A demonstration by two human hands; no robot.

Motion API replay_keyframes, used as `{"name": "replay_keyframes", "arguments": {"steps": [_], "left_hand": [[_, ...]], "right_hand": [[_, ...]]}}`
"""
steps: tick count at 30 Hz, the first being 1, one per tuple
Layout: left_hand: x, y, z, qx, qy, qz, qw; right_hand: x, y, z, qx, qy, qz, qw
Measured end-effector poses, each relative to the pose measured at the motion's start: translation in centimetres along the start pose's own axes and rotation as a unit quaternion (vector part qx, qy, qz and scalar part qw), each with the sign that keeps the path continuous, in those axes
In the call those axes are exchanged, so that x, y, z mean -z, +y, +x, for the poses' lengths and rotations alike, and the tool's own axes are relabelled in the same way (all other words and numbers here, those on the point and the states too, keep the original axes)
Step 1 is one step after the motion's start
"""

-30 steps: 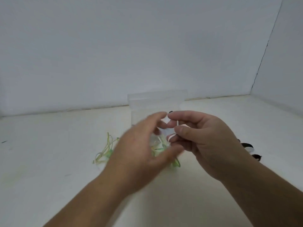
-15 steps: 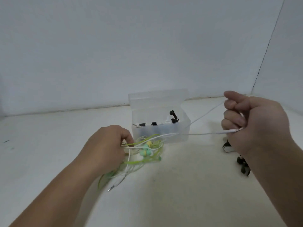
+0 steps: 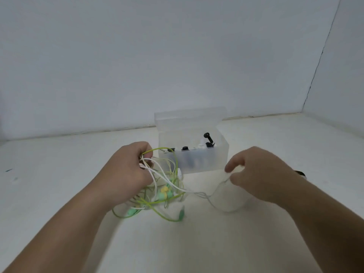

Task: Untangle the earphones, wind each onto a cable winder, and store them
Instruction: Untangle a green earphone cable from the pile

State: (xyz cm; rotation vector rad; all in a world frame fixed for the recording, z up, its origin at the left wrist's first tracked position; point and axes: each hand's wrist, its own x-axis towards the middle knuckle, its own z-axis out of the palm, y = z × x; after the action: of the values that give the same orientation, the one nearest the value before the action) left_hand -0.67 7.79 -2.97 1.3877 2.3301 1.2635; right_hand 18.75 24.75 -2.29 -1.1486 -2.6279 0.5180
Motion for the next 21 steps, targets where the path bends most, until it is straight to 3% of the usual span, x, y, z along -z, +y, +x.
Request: {"name": "replay_keyframes", "arguments": {"steps": [2,3,5,6,8,10,12,14,16,18,21], "left_hand": [[-0.2,0.5,-0.1,-0.008,0.002,-0.026,1.0],[-0.3,0.5,-0.1,-0.016,0.009,-0.033,0.999],[-0.6,0.5,-0.1,-0.026,0.017,-0.054,0.998],[-0.9,0.6,-0.2,-0.027,0.015,-0.068,0.997],[-1.2,0.6,-0.2,-0.026,0.009,-0.105,0.994],[-1.1,0.7,-0.2,-0.019,-0.002,-0.142,0.99],[-0.4,0.9,-0.4,-0.005,-0.025,-0.217,0.976],[0.8,0.7,-0.4,0.03,-0.062,-0.377,0.924],[1.9,0.7,-0.1,0.081,-0.063,-0.513,0.852],[2.1,0.4,0.5,0.162,0.023,-0.554,0.816],[1.9,-0.7,1.3,0.277,0.164,-0.547,0.773]], "right_hand": [[-0.6,-0.6,-0.2,0.079,0.103,0.029,0.991],[-0.7,-1.0,-0.4,0.119,0.108,0.106,0.981],[-1.0,-2.1,-1.1,0.162,-0.034,0.266,0.95],[-1.4,-2.5,-1.4,0.169,-0.104,0.285,0.938],[-2.3,-2.7,-1.7,0.187,-0.155,0.212,0.947],[-2.6,-2.7,-1.4,0.188,-0.11,0.163,0.962],[-2.4,-2.4,-0.9,0.142,-0.061,0.21,0.965],[-1.5,-2.0,-0.5,0.074,0.011,0.309,0.948],[-0.7,-1.4,0.1,0.017,0.064,0.407,0.911],[0.1,-1.1,0.5,-0.039,0.084,0.512,0.854],[1.1,-0.8,0.8,-0.1,0.06,0.701,0.703]]}}
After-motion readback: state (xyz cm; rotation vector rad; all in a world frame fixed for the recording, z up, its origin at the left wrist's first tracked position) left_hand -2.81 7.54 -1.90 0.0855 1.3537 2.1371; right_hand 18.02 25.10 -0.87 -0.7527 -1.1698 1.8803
